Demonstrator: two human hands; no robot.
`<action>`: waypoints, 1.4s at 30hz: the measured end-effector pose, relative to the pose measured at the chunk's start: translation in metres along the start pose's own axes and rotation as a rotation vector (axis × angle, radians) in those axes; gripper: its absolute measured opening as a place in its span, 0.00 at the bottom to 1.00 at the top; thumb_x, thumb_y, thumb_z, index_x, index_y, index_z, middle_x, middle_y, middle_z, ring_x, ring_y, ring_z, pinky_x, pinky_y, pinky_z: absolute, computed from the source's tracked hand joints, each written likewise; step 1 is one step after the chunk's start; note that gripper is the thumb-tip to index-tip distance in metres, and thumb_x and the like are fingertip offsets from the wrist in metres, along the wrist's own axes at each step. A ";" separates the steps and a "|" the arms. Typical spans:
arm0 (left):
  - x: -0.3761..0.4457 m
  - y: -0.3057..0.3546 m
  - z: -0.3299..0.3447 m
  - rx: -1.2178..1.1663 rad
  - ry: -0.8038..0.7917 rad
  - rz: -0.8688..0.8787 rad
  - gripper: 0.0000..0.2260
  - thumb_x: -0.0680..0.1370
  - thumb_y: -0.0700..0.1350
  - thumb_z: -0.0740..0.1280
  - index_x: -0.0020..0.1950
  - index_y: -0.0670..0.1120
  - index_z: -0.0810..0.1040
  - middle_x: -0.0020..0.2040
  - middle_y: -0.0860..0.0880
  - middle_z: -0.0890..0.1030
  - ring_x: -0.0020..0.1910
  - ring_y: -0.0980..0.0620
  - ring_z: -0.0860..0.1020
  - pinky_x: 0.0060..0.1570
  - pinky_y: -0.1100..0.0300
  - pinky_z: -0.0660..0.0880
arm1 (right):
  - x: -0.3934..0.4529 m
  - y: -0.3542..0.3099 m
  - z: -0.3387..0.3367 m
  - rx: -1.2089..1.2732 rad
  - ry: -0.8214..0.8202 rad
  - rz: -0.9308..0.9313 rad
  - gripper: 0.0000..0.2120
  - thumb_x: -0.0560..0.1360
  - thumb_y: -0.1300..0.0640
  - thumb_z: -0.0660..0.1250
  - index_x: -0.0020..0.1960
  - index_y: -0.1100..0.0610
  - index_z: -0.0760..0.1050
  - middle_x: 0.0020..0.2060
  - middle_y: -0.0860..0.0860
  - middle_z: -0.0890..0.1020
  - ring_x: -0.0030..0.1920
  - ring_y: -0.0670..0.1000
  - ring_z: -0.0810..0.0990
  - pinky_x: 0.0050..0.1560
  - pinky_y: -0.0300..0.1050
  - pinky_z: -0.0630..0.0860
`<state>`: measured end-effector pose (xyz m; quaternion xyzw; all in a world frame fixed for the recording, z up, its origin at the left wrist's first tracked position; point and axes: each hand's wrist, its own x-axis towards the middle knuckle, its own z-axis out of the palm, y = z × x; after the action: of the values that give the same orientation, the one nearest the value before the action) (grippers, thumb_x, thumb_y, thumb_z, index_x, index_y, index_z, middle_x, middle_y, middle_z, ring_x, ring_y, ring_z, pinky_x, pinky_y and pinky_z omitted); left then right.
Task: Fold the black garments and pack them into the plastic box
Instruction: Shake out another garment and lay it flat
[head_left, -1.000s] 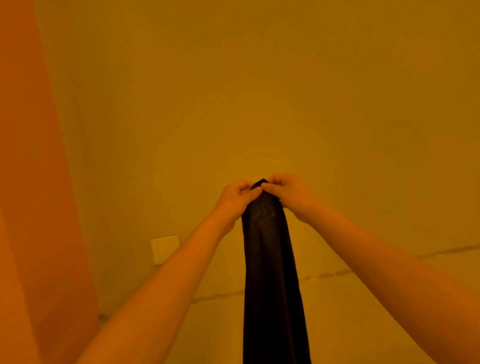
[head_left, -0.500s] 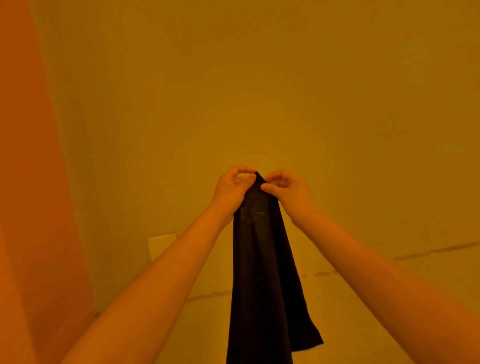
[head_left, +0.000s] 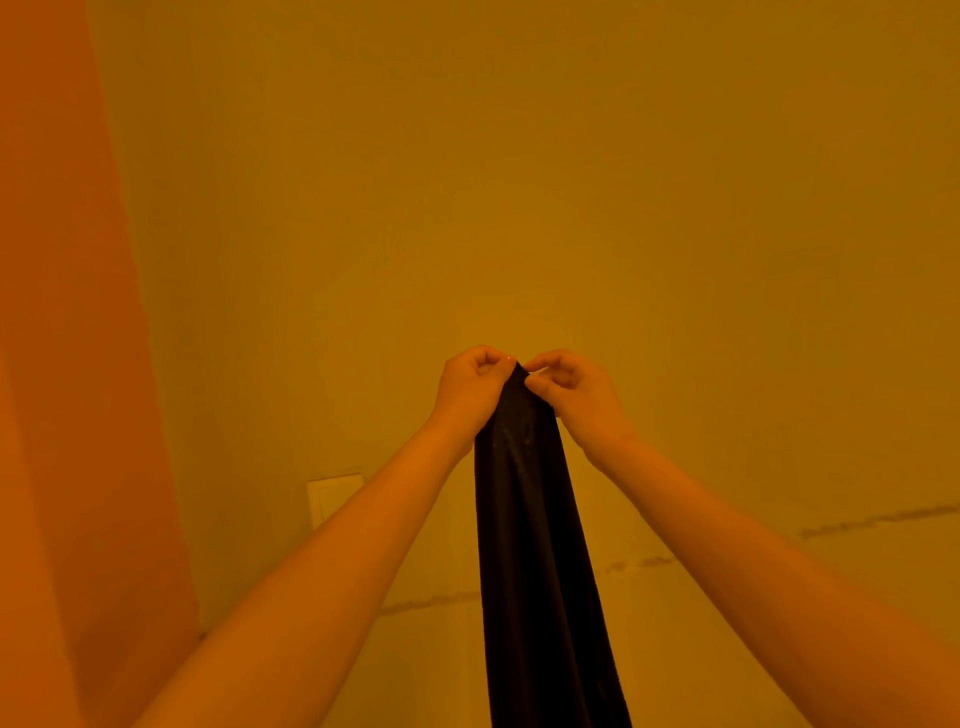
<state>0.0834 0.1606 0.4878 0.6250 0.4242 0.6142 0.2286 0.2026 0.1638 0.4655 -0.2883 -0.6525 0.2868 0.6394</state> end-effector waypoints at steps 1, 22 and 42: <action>-0.001 -0.001 0.000 -0.012 0.007 -0.007 0.09 0.77 0.41 0.64 0.37 0.48 0.74 0.35 0.49 0.77 0.35 0.53 0.74 0.36 0.59 0.70 | -0.001 0.000 0.000 0.011 -0.030 0.022 0.10 0.72 0.65 0.68 0.42 0.50 0.75 0.33 0.51 0.80 0.36 0.47 0.79 0.38 0.40 0.75; -0.014 -0.017 0.014 0.054 0.123 0.118 0.10 0.77 0.42 0.64 0.37 0.53 0.73 0.32 0.50 0.77 0.31 0.54 0.74 0.31 0.62 0.68 | -0.009 0.020 0.005 -0.179 0.213 -0.051 0.06 0.73 0.63 0.67 0.38 0.56 0.76 0.33 0.46 0.77 0.35 0.43 0.74 0.33 0.26 0.69; 0.001 -0.022 -0.009 0.141 -0.366 -0.004 0.10 0.80 0.42 0.60 0.60 0.44 0.73 0.50 0.52 0.75 0.48 0.59 0.73 0.41 0.76 0.69 | 0.013 0.024 -0.040 -0.206 -0.690 0.268 0.04 0.70 0.56 0.72 0.43 0.55 0.79 0.33 0.43 0.83 0.37 0.41 0.81 0.45 0.38 0.75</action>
<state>0.0689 0.1715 0.4720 0.7400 0.4186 0.4585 0.2586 0.2426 0.1902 0.4570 -0.3201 -0.8112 0.3810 0.3071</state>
